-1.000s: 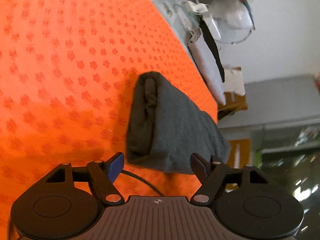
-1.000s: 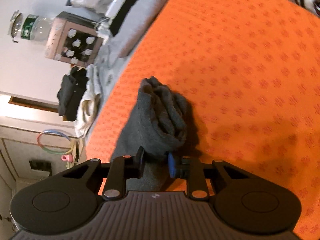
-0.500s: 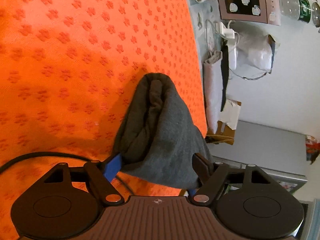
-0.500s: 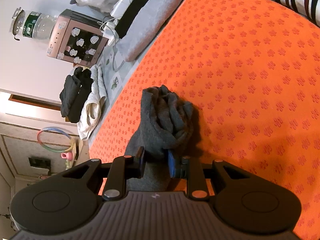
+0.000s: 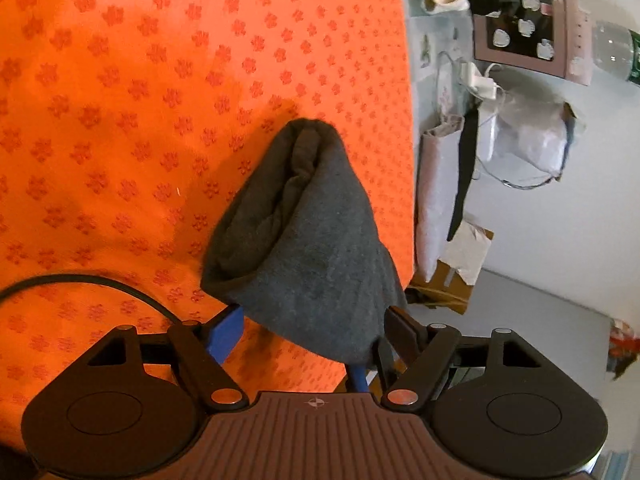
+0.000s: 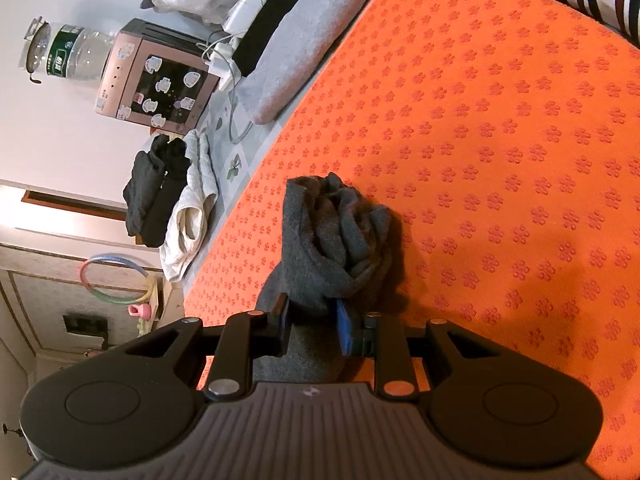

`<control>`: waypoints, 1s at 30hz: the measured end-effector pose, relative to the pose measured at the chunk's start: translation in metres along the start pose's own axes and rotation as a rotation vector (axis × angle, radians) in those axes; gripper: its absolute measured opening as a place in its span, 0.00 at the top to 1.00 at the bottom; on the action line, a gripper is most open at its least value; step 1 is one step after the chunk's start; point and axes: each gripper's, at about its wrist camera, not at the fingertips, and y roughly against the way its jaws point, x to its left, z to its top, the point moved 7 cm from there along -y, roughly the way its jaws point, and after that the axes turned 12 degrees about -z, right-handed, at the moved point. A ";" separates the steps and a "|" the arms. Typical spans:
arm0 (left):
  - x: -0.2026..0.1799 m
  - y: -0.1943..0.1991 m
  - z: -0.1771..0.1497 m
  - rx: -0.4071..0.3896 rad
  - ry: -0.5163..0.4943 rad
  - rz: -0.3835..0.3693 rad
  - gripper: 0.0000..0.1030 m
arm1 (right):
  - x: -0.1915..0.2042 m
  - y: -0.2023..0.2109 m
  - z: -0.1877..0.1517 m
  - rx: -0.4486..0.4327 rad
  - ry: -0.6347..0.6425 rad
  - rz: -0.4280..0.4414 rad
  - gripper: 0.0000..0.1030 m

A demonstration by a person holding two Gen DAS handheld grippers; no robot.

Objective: Fold clothes
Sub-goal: 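Lift the grey bundle off the mat with both grippers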

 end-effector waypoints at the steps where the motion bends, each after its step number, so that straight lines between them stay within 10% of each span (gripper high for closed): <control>1: 0.001 -0.003 -0.002 0.002 0.004 -0.002 0.24 | 0.000 0.000 0.000 0.002 -0.004 0.003 0.72; 19: 0.005 -0.013 0.023 -0.161 -0.111 -0.023 0.25 | -0.006 -0.011 0.003 0.054 -0.042 0.027 0.72; 22: 0.007 -0.012 0.028 -0.179 -0.098 -0.014 0.39 | -0.009 -0.015 0.004 0.056 -0.054 0.029 0.70; 30: 0.008 -0.014 0.031 -0.163 -0.085 0.001 0.60 | -0.021 -0.035 0.008 0.039 -0.180 0.031 0.36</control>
